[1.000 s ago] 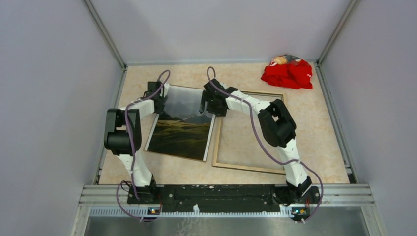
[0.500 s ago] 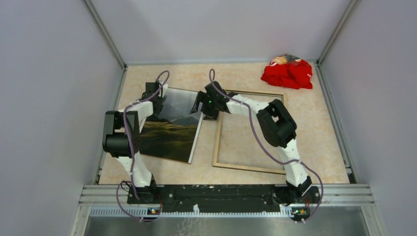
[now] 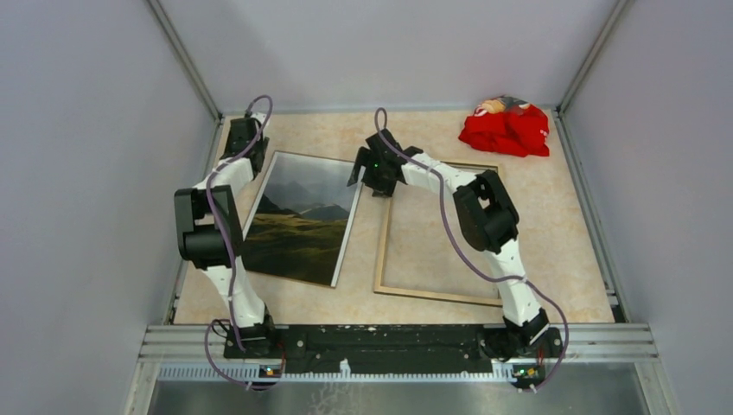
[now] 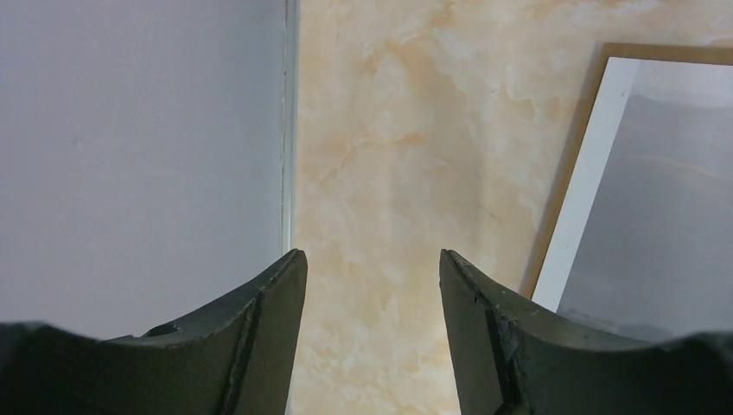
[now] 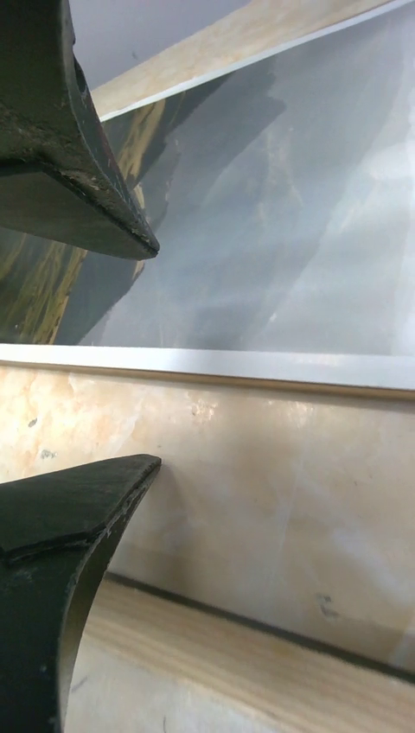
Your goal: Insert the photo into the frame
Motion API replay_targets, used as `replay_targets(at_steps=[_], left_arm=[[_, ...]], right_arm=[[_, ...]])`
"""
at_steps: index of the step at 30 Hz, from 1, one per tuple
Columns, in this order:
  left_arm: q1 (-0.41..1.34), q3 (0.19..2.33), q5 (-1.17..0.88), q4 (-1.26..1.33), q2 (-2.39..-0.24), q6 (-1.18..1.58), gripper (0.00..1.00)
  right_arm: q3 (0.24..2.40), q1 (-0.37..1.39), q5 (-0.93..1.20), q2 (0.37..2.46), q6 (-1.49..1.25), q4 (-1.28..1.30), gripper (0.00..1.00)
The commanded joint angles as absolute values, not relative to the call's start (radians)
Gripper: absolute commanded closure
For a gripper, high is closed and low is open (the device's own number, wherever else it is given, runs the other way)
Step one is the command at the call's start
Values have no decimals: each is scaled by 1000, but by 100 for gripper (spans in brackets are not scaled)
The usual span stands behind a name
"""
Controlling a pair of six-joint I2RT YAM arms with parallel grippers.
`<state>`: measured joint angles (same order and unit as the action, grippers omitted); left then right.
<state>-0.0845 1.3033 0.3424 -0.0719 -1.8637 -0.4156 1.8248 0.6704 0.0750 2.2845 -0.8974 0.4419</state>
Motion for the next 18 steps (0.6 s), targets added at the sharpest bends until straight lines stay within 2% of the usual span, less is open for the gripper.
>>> replay_targets(at_steps=[1, 18], left_arm=[[-74, 1358, 359, -22, -1946, -407, 35], [-30, 1386, 302, 30, -2047, -376, 35]], right_arm=[[1864, 666, 34, 2310, -877, 470, 17], [1785, 664, 68, 2295, -901, 397, 17]])
